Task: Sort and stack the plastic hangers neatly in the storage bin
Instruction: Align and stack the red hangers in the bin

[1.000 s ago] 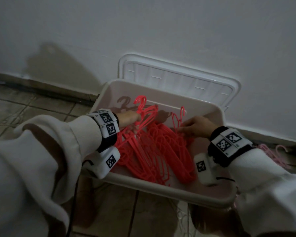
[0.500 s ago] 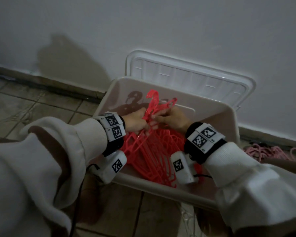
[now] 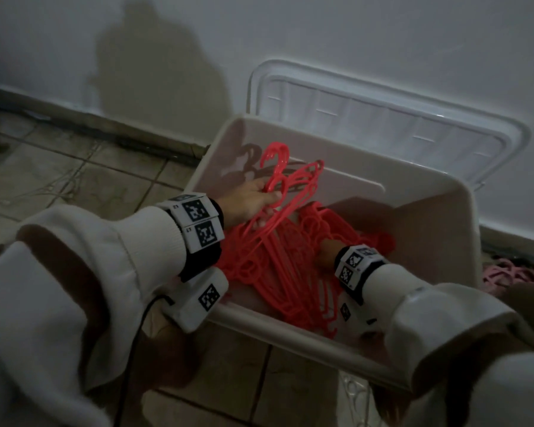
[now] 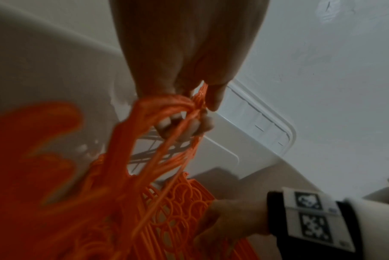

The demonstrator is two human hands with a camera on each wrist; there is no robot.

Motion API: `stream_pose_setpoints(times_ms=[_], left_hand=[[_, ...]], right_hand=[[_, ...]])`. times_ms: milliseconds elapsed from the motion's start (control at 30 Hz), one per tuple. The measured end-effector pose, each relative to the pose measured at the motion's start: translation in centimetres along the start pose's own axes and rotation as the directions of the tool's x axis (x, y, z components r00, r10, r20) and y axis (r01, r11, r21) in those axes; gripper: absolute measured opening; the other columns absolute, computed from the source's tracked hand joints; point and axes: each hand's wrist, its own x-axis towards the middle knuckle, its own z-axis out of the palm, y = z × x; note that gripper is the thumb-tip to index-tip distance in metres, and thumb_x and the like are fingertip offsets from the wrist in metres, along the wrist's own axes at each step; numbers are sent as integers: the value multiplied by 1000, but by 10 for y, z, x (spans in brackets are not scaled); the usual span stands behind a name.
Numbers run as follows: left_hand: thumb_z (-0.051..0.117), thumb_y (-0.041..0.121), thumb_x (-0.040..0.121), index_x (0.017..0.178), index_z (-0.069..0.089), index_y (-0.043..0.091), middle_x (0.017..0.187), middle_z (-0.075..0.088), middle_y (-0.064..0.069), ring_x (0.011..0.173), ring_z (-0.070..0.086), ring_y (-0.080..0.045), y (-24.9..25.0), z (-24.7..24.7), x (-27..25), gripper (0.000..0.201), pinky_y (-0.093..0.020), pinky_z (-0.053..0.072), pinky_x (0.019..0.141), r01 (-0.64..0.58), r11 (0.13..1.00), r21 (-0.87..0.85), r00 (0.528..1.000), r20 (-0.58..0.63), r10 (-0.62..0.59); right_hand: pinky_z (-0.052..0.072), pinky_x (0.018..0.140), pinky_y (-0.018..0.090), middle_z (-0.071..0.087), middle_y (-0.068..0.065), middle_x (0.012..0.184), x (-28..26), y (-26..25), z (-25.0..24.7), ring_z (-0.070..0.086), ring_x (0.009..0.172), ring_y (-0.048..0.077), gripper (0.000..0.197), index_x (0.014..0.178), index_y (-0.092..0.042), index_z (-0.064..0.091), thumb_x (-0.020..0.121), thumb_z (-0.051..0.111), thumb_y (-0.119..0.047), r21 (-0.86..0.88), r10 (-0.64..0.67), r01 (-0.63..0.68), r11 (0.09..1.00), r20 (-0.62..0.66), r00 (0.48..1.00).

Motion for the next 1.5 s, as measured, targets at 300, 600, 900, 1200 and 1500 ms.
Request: stream_pose_setpoints(times_ms=[300, 600, 900, 1200, 1500], left_hand=[[44, -1, 94, 86, 51, 10, 69, 51, -10, 35, 53, -3, 0, 0, 3, 16, -12, 41, 37, -86, 995, -48, 991, 94, 90], [44, 1, 95, 103, 49, 5, 66, 50, -4, 38, 51, 3, 1, -1, 9, 10, -9, 39, 41, -152, 988, 35, 988, -10, 152], [54, 41, 82, 74, 50, 29, 107, 61, -26, 106, 55, -40, -4, -6, 10, 15, -47, 42, 97, -140, 891, 433, 980, -69, 187], [58, 7, 90, 107, 62, 1, 93, 66, -13, 82, 65, -8, 8, 4, 4, 19, -27, 51, 88, -194, 955, 225, 966, -124, 225], [52, -8, 88, 87, 55, 14, 73, 56, 4, 51, 54, 14, 16, 16, 0, 23, -5, 41, 64, -257, 956, 144, 965, -13, 261]], right_hand=[[45, 92, 32, 58, 14, 125, 2, -21, 9, 56, 114, 29, 39, 123, -4, 54, 90, 56, -26, 252, 103, -91, 963, -35, 994], [44, 90, 36, 57, 20, 125, -12, -22, -9, 55, 113, 37, 48, 136, -12, 39, 92, 47, -30, 235, 30, 6, 972, -147, 989], [46, 89, 43, 59, 28, 112, -64, -12, -62, 58, 107, 40, 33, 118, -5, 52, 98, 37, -26, 194, 32, 48, 980, -388, 921], [47, 86, 34, 65, 20, 110, -125, 15, -104, 60, 106, 33, 25, 107, -4, 64, 91, 51, -19, 229, 126, -24, 973, -444, 887], [49, 48, 12, 74, 8, 75, -138, 5, -84, 59, 44, -2, 14, 76, -18, 57, 90, 55, -16, 382, -50, 207, 901, -382, 923]])
